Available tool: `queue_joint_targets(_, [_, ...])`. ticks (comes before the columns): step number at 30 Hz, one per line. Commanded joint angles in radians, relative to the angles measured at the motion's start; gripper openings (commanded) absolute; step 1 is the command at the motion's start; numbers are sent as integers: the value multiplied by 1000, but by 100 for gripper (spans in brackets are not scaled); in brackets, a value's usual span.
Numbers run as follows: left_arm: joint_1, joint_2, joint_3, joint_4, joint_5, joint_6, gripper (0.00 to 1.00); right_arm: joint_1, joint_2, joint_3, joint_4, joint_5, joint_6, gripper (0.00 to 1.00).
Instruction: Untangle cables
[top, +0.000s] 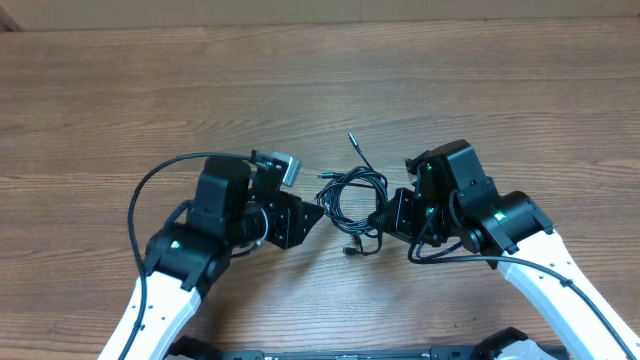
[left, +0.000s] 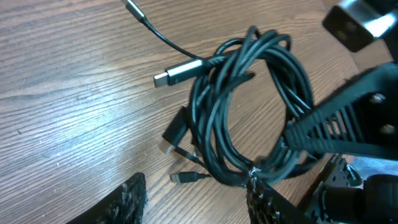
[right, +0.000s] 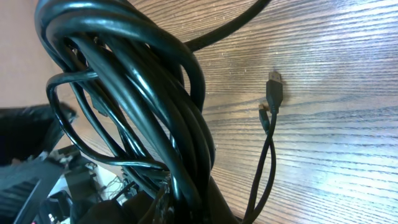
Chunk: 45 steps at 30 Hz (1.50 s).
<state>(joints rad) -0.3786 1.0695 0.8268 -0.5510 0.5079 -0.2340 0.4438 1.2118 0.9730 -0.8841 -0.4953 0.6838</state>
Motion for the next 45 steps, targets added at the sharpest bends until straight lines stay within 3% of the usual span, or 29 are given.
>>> queue_joint_targets(1, [-2,47,9,33,68,-10,52,-1,-5,2,6,-23,-12,4])
queue_joint_targets(5, [-2,77,9,76,121,-30,47,0,-5,2,6,-23,-12,4])
queue_joint_targets(9, [-2,82,9,121,121,-70,34,0,-5,2,6,-22,-12,4])
queue_joint_targets(24, [-38,127,9,158,111,-129,23,0,-5,2,6,-23,-12,4])
queue_joint_targets(26, [-50,146,9,188,114,-129,15,0,-5,2,6,-23,-12,4])
queue_joint_targets(27, [-54,152,9,203,114,-129,4,0,-5,2,6,-22,-12,4])
queue_joint_targets(34, [-3,86,22,238,193,-129,4,0,-5,2,-31,116,43,4])
queue_joint_targets(39, [93,-72,54,243,337,-110,4,0,-5,2,-66,193,108,4])
queue_joint_targets(45, [198,-300,55,233,312,-111,4,0,-5,2,-69,200,132,4])
